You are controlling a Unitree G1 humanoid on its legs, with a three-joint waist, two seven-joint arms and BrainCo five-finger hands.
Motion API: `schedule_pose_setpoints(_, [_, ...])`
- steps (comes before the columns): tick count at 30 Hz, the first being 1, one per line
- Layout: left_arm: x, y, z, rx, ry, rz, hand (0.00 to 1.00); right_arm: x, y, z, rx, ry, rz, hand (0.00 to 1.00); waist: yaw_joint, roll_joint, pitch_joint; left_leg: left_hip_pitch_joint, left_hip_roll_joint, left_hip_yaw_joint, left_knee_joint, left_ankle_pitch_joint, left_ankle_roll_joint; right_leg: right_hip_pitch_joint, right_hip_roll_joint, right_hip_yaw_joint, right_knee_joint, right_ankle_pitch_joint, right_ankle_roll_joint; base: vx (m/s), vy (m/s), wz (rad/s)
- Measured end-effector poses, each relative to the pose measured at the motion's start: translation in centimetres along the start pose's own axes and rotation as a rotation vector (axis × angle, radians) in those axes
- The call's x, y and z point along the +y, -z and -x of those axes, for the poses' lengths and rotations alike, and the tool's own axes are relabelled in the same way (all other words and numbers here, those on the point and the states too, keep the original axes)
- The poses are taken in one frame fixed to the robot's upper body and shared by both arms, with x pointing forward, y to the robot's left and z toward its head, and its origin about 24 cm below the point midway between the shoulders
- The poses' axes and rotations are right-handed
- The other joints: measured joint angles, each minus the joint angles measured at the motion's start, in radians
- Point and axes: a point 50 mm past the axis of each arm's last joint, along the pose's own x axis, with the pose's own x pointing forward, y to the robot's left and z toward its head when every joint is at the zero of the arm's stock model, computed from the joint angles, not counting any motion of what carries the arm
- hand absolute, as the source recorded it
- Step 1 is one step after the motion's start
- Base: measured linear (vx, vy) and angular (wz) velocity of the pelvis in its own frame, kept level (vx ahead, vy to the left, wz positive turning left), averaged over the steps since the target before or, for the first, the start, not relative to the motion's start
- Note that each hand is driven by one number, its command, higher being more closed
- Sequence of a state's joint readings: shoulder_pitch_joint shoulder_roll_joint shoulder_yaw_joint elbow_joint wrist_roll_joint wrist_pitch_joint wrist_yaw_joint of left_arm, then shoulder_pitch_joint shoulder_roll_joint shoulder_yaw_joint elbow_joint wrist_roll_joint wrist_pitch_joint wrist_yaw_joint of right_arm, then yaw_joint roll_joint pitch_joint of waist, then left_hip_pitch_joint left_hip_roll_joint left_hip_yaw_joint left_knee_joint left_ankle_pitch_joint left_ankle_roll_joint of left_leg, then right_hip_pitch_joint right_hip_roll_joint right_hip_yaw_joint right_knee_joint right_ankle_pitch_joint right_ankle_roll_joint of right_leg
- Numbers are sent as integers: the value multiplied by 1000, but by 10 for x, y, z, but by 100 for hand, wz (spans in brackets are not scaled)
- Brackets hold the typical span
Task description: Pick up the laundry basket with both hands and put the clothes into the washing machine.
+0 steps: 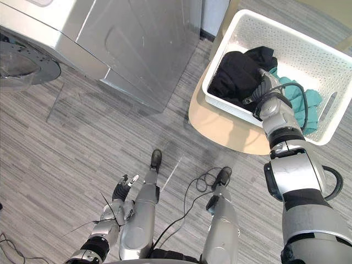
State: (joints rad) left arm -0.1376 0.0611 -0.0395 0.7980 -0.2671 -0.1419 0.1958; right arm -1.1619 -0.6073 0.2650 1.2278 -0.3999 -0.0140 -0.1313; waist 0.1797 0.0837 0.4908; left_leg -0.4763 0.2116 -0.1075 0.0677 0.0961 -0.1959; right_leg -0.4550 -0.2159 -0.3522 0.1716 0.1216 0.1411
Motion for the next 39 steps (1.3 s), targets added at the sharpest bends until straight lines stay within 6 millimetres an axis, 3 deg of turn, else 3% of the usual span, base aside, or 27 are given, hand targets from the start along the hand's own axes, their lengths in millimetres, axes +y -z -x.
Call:
schedule_pose_setpoints(6, [-18, -18, 1, -71, 47, 65, 0, -27, 8, -2, 15, 60, 37, 0, 5, 0, 0, -61, -6, -33, 2, 10, -2, -31, -7, -39, 4, 0, 0, -19, -9, 16])
schedule_pose_setpoints(13, [-35, -36, 2, -137, 82, 121, 0, -66, -1, -2, -47, 164, 159, 0, 13, -2, -1, -171, 0, -81, 21, 20, -9, -108, -11, -91, 25, -2, -2, -54, -3, 9])
schedule_pose_setpoints(14, [-37, -38, 2, -143, 86, 131, 0, -70, -1, -2, -45, 182, 178, 100, 15, -2, -1, -180, 2, -82, 22, 21, -11, -113, -12, -98, 30, -3, -4, -31, 5, 11])
schedule_pose_setpoints(21, [-39, -46, 4, -170, 65, 186, 0, -73, -10, -1, -89, 199, 225, 100, 24, -14, -4, -234, 19, -93, 53, 21, -13, -143, -11, -146, 58, -18, -17, -22, -3, 2])
schedule_pose_setpoints(26, [-33, -45, 3, -165, 32, 221, 0, -58, 0, 1, -65, 164, 242, 100, 30, -37, -16, -240, 29, -88, 55, 36, -7, -143, -18, -172, 102, -39, -23, 6, -4, 14])
schedule_pose_setpoints(28, [-30, -44, 2, -159, 20, 229, 0, -50, -5, 0, -75, 154, 215, 100, 28, -43, -19, -230, 32, -81, 56, 42, -7, -142, -25, -171, 120, -47, -29, 41, -15, 1])
schedule_pose_setpoints(31, [-27, -43, 1, -152, 5, 243, 0, -37, -15, 0, -101, 134, 92, 100, 29, -45, -20, -194, 34, -63, 59, 47, -11, -127, -33, -163, 138, -52, -36, 57, -38, -6])
schedule_pose_setpoints(32, [-25, -42, 1, -147, -5, 248, 0, -28, -14, 1, -96, 111, -63, 100, 29, -45, -20, -174, 34, -52, 59, 47, -11, -114, -39, -162, 145, -53, -37, 42, -25, -3])
schedule_pose_setpoints(36, [-22, -32, 1, -101, -16, 253, 0, 11, 10, 10, 35, 36, -555, 100, 21, -46, -21, -85, 28, -20, 59, 46, -10, -51, -64, -151, 190, -94, -34, 10, -33, 6])
schedule_pose_setpoints(39, [-20, -26, 1, -74, -17, 253, 0, 14, 26, 13, 106, 62, -789, 100, 13, -48, -21, -28, 26, -9, 56, 40, -5, -24, -86, -144, 254, -146, -29, -68, -65, 9])
